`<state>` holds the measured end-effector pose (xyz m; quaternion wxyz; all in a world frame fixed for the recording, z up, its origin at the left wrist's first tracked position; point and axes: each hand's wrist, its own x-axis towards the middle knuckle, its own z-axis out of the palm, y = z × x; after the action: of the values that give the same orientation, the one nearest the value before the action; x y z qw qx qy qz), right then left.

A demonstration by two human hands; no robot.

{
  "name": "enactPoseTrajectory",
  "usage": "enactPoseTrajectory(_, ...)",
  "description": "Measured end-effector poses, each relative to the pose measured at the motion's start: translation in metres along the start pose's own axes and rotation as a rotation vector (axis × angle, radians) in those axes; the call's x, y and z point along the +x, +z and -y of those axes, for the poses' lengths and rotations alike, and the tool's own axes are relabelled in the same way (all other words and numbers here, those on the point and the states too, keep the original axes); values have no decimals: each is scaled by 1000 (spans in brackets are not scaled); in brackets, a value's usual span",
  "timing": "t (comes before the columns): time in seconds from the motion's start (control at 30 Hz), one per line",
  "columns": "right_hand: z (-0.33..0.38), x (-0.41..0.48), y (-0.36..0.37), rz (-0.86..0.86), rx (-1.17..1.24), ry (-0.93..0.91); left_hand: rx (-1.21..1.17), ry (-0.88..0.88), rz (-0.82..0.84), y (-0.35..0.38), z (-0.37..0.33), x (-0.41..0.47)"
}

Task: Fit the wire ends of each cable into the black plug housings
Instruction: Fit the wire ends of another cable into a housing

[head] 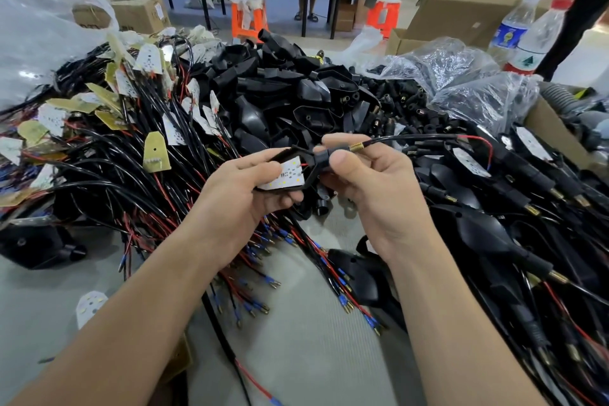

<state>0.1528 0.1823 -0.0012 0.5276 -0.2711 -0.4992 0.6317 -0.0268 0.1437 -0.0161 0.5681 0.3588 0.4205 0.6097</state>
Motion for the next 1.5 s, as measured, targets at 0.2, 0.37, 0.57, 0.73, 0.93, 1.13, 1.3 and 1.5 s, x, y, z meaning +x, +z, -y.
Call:
enactPoseTrajectory(0.2,-4,4,7,-11,-158,-102,40,49,-32,-7,4,0)
enactPoseTrajectory(0.37,13,9,25,37,-361,-70,144,59,34,-9,-1,-1)
enactPoseTrajectory(0.57,56,-7,36,-448,-1259,-448,296,99,-55,-6,-13,-4)
enactPoseTrajectory(0.73,94,-24,31,-49,-1722,-855,305,48,84,-6,-33,-11)
enactPoseTrajectory(0.93,155,-45,19,157,-1865,-412,58,0,52,41,-45,-7)
enactPoseTrajectory(1.13,182,-82,-47,-271,-1785,-159,-141,-130,185,126,-30,3)
enactPoseTrajectory(1.3,158,-98,-116,-569,-1686,-3,21,-187,258,190,0,16)
enactPoseTrajectory(1.5,123,-99,-132,-660,-1645,-1,266,-68,158,180,24,16)
